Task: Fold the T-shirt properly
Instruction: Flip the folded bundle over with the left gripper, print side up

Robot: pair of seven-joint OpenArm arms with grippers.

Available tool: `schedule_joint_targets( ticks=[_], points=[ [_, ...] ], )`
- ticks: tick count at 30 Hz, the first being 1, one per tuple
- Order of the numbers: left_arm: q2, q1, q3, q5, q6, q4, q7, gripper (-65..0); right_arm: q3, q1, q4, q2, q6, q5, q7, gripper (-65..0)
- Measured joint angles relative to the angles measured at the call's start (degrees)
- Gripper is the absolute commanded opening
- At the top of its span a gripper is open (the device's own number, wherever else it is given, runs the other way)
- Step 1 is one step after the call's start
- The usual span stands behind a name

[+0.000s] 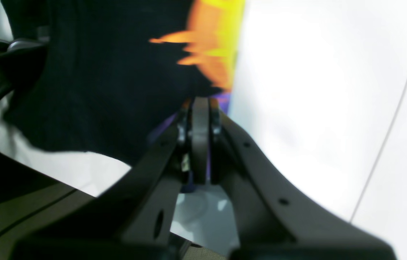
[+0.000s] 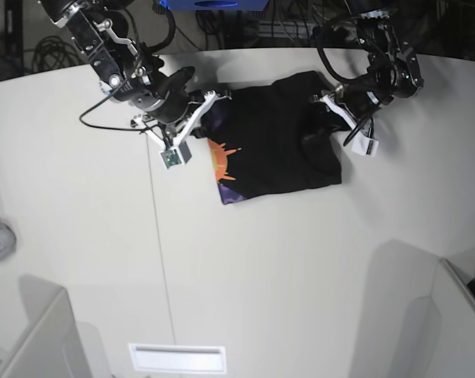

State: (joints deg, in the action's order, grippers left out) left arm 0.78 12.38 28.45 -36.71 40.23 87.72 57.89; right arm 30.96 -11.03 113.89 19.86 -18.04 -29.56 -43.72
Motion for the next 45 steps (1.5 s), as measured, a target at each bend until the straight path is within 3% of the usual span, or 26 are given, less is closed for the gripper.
schedule_joint_targets(
  ticks=[4,8,19,31,38,45],
  points=[
    [0.0,-0.1,-0.9,2.9,0.3,1.2,-0.4,-65.0,-4.3,-1.5,0.0,-0.5,0.0,0.0,0.2,-65.0],
    [-1.9,-0.2,-7.1,9.4,0.1,4.4,-0.9,-65.0,-9.5,-4.9,0.0,-0.8,0.0,0.0,4.4,-65.0],
    [-5.9,-3.1,-20.4,22.8,0.1,7.7,-1.4,-65.0,-17.0,-10.8,0.0,-0.2,0.0,-0.2,5.6,-65.0],
    [-12.1,-7.5,-40.4,37.8,-0.7,12.0,0.1,-65.0,-23.8,-14.1,0.0,-0.8,0.0,-0.1,6.3,-65.0],
    [-15.2,-12.3,-51.2,39.9,-0.7,11.8,1.1,-65.0,-27.7,-14.3,-1.5,-0.8,0.1,-0.1,6.2,-65.0],
    [-15.7,-17.4,-59.3,39.7,-0.7,11.2,1.6,-65.0,-31.4,-16.2,-1.8,-0.9,0.0,-0.1,6.0,-65.0]
  ],
)
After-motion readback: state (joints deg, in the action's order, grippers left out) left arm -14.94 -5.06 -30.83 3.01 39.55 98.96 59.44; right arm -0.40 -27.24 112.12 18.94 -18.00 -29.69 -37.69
